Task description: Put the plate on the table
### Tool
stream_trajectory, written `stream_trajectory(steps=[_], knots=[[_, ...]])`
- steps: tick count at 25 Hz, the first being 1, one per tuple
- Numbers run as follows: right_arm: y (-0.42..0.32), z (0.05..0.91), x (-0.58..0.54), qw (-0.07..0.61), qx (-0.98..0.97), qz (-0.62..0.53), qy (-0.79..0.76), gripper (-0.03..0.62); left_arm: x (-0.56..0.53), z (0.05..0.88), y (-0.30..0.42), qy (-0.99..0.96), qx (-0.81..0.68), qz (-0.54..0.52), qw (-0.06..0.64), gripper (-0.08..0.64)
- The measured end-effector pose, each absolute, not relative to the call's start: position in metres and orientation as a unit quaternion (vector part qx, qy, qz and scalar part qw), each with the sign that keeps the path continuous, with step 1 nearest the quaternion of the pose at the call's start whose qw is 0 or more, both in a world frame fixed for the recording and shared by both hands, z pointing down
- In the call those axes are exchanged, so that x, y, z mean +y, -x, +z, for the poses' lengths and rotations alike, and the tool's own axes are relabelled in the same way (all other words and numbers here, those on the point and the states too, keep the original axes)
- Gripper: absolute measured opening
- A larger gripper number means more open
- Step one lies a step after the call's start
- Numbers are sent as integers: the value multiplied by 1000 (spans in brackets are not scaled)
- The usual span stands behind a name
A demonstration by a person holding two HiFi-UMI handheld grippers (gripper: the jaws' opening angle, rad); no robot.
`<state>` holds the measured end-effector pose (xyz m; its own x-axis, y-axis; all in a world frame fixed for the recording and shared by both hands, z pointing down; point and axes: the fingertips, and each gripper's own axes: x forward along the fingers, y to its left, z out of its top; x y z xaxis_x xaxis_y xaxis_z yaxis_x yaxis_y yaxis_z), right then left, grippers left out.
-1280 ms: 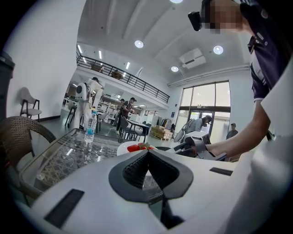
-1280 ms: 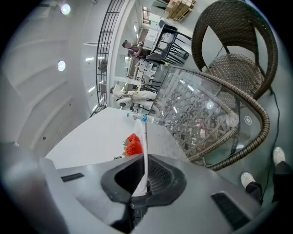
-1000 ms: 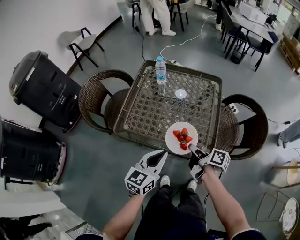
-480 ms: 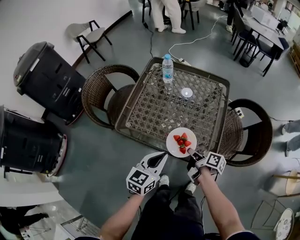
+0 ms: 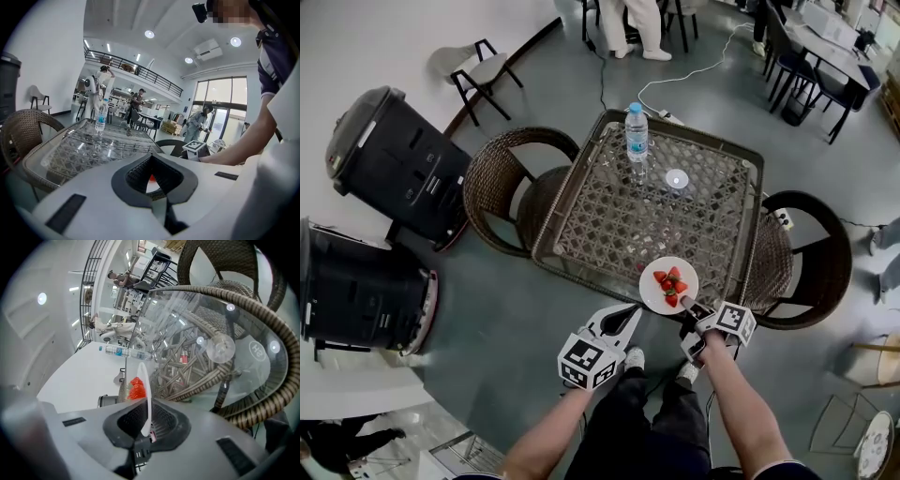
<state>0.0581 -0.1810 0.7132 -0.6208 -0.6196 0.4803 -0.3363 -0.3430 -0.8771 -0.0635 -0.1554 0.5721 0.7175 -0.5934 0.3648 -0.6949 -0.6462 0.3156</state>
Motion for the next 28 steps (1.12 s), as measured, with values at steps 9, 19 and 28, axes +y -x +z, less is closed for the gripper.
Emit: stream_trajectory(steps=[9, 19, 28], knots=[[-60, 720, -181, 91, 562, -701, 430, 12, -158, 574, 59, -902, -350, 113, 225, 7], [-60, 726, -184, 76, 548, -699, 452, 14, -159, 575, 59, -905, -339, 112, 233, 6], [-62, 733, -185, 40, 543, -687, 481, 20, -157, 578, 59, -906, -330, 113, 238, 6]])
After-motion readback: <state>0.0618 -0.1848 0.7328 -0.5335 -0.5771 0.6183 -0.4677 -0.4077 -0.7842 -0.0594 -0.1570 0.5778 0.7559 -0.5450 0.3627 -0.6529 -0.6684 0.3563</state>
